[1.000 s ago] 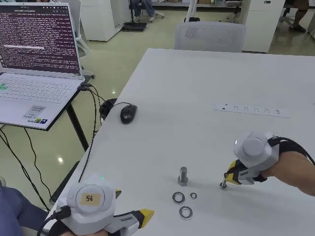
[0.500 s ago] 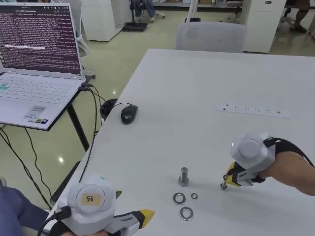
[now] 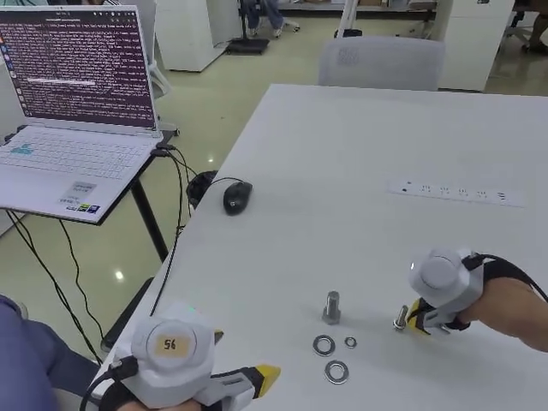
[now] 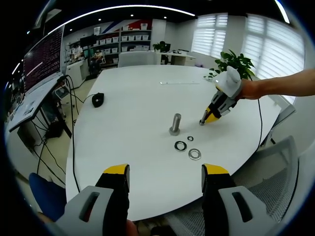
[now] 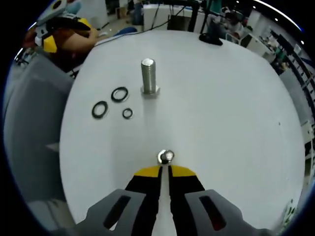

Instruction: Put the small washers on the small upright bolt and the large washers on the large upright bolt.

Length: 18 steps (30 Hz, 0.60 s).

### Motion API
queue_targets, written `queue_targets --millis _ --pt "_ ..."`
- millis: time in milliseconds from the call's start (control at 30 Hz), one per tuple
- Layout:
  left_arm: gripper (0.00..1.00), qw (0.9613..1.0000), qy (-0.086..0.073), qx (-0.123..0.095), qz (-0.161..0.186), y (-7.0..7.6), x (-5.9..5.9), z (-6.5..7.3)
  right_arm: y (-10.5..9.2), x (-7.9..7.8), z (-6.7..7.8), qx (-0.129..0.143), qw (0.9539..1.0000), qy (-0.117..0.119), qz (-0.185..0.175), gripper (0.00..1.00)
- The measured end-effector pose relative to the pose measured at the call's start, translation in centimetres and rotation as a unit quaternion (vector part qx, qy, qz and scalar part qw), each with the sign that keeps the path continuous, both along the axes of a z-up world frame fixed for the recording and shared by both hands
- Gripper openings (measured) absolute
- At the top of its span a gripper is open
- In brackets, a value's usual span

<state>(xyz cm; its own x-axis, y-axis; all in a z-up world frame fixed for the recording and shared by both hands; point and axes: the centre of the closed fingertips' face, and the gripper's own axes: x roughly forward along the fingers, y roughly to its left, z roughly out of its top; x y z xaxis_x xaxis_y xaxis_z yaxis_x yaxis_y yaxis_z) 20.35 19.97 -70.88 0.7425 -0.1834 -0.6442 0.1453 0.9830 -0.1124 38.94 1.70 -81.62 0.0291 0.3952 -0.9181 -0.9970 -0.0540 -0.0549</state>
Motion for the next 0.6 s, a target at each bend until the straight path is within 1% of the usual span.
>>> queue_targets --millis 33,200,300,400,500,567,600 --pt "0.59 1.0 0.0 0.001 0.0 0.1 0.0 0.0 -0.1 -0.1 -0.2 -0.002 1.0 0.001 -0.001 0.07" --pt "0.59 1.0 -0.001 0.001 0.003 0.3 0.0 0.1 0.0 -0.3 -0.3 0.007 0.9999 0.0 -0.01 0.08" --pt "0.59 1.0 -0.001 0.001 0.003 0.3 0.0 0.1 0.0 -0.4 -0.3 0.018 0.9996 0.007 -0.023 0.08" --pt "0.59 1.0 -0.001 0.0 0.002 0.1 0.0 0.0 0.0 -0.6 -0.4 0.022 0.9993 0.011 -0.028 0.09" --pt "0.59 1.0 -0.002 -0.001 0.0 0.0 0.1 0.0 0.0 -1.4 -0.5 0.026 0.9989 0.022 -0.032 0.1" --pt "0.59 1.0 -0.001 0.0 0.0 -0.1 0.0 0.0 0.1 -2.2 -0.5 0.028 0.9988 0.026 -0.03 0.1" --pt "0.59 1.0 -0.002 -0.001 0.001 -0.1 0.0 0.0 0.4 -2.8 -0.5 0.031 0.9985 0.034 -0.029 0.1"
